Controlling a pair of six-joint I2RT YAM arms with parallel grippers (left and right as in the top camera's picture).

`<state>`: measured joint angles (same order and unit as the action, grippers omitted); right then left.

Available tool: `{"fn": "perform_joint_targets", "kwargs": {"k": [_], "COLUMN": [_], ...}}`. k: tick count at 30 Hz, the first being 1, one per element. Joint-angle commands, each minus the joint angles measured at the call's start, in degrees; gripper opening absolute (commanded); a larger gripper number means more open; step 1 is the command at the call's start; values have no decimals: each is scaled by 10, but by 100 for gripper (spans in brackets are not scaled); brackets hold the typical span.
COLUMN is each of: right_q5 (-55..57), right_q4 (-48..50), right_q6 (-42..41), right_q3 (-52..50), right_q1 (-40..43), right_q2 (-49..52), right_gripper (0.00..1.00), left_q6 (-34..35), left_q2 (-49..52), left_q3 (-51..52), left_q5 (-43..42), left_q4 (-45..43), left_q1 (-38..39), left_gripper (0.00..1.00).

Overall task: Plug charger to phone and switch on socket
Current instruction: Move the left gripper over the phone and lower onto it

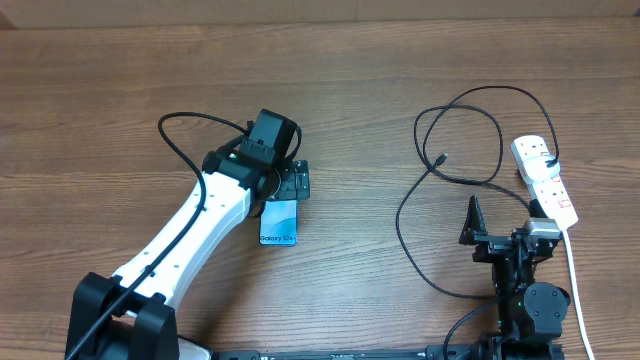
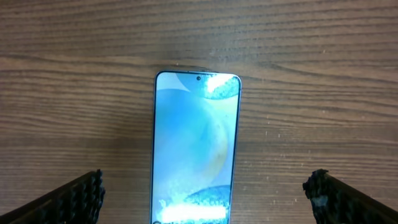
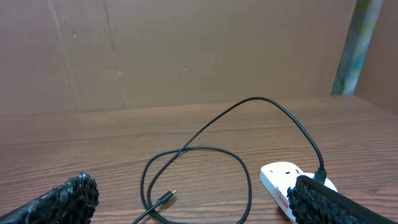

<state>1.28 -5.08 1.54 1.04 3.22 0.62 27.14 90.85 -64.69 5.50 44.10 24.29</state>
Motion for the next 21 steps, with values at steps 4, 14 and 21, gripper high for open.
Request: {"fn": "perform_joint_targets", "kwargs": {"k": [4, 14, 21], "right_q5": [-3, -3, -3], "right_q4": [4, 4, 4], "right_q6": [4, 4, 4], "right_q3": [-6, -6, -6], "right_q1": [-3, -3, -3], "right_q2": [-4, -4, -4], "right_gripper": [100, 100, 100], "left_q6": [5, -40, -40], "left_q2": [1, 83, 117], "left_q3": [49, 52, 52], "left_q5": [41, 2, -26], "left_q4": [-50, -67, -67], "left_q1": [1, 1, 2], "left_gripper": [100, 100, 100]}}
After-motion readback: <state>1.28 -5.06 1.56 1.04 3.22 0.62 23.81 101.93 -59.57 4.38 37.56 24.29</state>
